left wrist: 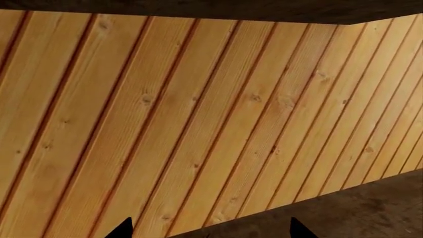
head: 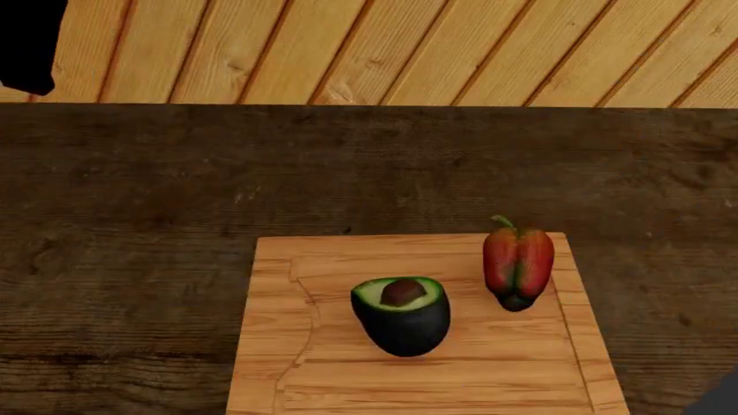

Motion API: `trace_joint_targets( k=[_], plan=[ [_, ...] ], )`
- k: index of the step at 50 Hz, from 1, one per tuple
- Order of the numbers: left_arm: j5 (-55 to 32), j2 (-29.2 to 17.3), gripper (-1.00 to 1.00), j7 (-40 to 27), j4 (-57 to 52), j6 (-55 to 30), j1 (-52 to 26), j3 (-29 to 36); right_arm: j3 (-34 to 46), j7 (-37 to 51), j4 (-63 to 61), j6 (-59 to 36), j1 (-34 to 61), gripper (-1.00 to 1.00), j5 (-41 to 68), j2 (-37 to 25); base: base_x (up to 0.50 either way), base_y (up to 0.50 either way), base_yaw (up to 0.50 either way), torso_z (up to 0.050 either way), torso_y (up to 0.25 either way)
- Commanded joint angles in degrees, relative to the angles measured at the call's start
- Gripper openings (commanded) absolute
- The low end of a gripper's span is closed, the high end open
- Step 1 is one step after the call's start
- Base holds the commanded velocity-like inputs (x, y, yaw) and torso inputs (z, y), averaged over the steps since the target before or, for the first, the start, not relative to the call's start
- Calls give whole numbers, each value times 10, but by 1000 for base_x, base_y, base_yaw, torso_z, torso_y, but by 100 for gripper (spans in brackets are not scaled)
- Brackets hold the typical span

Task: Place the avocado, onion, tomato and bell pepper on the cutting board.

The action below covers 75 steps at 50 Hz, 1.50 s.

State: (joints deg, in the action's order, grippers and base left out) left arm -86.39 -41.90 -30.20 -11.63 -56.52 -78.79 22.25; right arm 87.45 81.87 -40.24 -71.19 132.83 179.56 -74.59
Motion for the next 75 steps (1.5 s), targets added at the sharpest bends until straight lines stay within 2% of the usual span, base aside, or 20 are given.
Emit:
trace_joint_targets(
  k=[1,16,33,54,75],
  plan=[
    [1,2,100,0,-1,2,-1,2,36,-7,-17,-4,20,100,4,-7,0,0,0,0,0],
    [12,-1,100,4,0,6,0,5,14,-51,-45,10,-9,100,-11,-6,0,0,0,0,0],
    [20,-5,100,6,0,9,0,7,-9,-136,-76,34,-77,100,-90,-11,0,0,0,0,0],
    [21,-5,100,3,-4,10,-5,8,-7,-155,-105,28,-107,100,-109,-60,0,0,0,0,0],
    [24,-7,100,2,-6,12,-5,10,-7,-224,-106,46,-162,100,-191,-57,0,0,0,0,0]
  ],
)
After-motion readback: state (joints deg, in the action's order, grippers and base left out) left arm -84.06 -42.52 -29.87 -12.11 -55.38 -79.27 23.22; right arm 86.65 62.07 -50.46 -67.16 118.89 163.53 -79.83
